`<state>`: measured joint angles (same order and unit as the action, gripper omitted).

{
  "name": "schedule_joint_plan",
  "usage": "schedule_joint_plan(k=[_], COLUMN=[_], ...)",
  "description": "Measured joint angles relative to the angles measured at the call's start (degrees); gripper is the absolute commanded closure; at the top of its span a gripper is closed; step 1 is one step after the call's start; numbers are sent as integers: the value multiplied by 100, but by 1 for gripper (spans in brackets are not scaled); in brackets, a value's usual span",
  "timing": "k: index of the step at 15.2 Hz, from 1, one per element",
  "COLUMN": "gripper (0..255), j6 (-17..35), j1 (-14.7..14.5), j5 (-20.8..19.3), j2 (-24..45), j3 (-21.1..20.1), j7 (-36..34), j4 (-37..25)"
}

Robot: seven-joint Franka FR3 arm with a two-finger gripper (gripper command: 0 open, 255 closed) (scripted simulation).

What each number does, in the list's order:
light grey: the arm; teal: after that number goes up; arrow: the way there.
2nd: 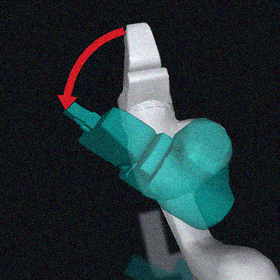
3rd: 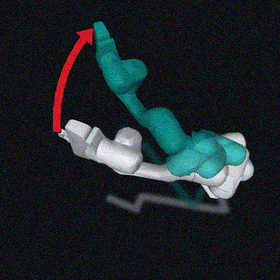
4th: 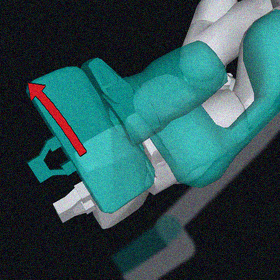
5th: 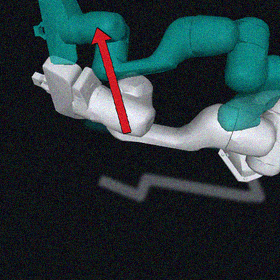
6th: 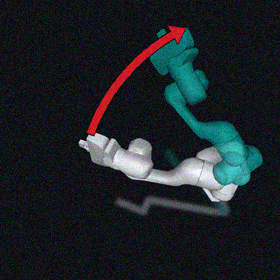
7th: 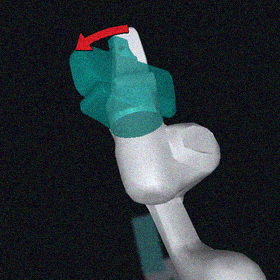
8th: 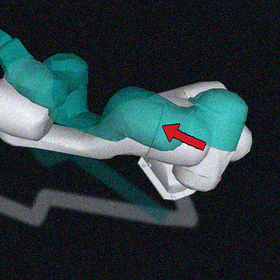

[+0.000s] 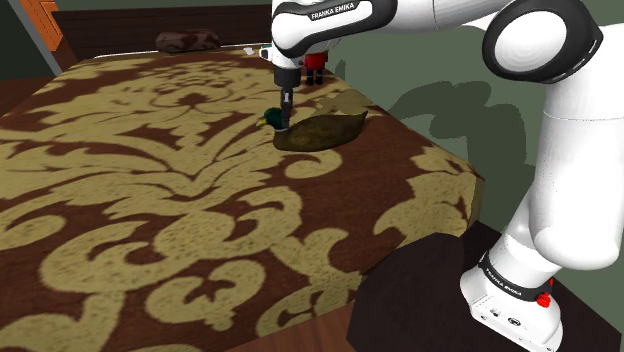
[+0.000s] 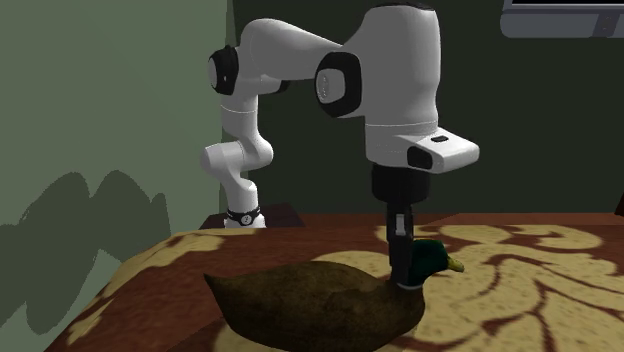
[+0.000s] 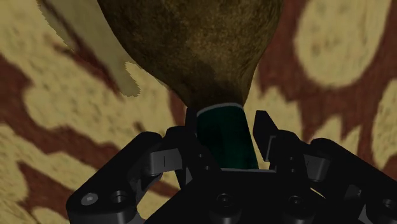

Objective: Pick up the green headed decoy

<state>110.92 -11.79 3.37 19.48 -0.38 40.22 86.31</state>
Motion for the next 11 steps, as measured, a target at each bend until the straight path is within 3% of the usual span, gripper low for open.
schedule_joint_plan(k=[11], gripper=[255], j6=[-839], j1=[6], j5=[-13], j2=[12], j3=[4], j7=[-41], j4=[-850])
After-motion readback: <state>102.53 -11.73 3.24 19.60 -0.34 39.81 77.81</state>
